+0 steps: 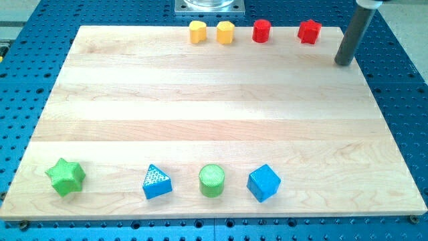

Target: Push the red star into the red circle

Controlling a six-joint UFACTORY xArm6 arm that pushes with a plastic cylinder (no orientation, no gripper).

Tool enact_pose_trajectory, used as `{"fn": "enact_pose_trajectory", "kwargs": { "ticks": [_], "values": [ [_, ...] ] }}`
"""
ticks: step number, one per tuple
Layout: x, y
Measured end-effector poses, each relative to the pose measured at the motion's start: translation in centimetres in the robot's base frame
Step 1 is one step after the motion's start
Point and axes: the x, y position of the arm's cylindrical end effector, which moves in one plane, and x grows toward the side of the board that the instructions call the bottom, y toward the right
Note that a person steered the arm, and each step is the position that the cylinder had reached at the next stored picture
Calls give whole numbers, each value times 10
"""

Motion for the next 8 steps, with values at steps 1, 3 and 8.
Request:
{"fn": "enact_pose_trajectory", "kwargs": {
  "ticks": [1,3,8],
  "values": [
    [-55,6],
    [-68,-38],
    [-56,-191]
  ]
}}
